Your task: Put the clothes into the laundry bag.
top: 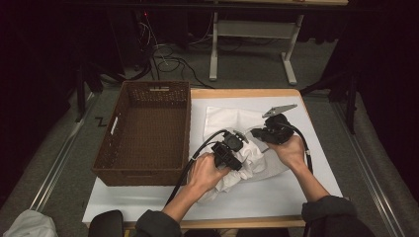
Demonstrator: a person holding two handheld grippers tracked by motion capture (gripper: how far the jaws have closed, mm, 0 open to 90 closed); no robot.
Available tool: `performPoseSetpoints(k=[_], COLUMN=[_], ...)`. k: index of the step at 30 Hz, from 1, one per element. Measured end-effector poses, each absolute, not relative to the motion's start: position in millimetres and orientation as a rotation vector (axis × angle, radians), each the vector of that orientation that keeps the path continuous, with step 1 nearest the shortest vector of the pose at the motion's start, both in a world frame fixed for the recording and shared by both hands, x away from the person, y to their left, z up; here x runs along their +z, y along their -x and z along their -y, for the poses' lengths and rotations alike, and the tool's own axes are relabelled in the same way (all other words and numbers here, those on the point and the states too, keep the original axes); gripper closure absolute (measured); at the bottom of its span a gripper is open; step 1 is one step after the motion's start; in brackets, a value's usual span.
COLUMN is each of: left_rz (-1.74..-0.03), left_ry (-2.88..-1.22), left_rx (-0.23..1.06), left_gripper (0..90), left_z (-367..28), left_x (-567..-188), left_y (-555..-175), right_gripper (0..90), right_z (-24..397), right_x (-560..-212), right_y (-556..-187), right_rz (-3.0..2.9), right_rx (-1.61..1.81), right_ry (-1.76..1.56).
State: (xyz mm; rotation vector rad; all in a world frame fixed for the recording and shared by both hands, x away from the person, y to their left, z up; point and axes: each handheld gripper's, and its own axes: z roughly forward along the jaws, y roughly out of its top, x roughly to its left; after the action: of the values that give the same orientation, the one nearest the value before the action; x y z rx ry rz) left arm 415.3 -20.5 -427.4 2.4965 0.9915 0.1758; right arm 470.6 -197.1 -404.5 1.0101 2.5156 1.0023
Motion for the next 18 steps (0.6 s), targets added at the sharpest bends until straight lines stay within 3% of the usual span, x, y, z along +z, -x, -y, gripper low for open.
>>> performPoseSetpoints(k=[8, 13, 18], left_rz=[-0.966, -1.022, -1.130], left_ry=[-2.466, -2.463, -2.502], left_rx=[0.252, 0.236, 0.225], left_gripper=[48.5, 58.6, 60.6], left_z=[23, 24, 29], left_x=[-431, -438, -454], left_y=[-411, -420, -438], right_gripper=[89.4, 89.5, 89.6], right_z=[196, 196, 193], right_x=[-407, -407, -408], right_y=[-470, -469, -463], right_rz=[-2.520, -2.526, -2.550], right_rx=[1.006, 0.997, 0.966], right_ry=[-0.999, -0.992, -0.964])
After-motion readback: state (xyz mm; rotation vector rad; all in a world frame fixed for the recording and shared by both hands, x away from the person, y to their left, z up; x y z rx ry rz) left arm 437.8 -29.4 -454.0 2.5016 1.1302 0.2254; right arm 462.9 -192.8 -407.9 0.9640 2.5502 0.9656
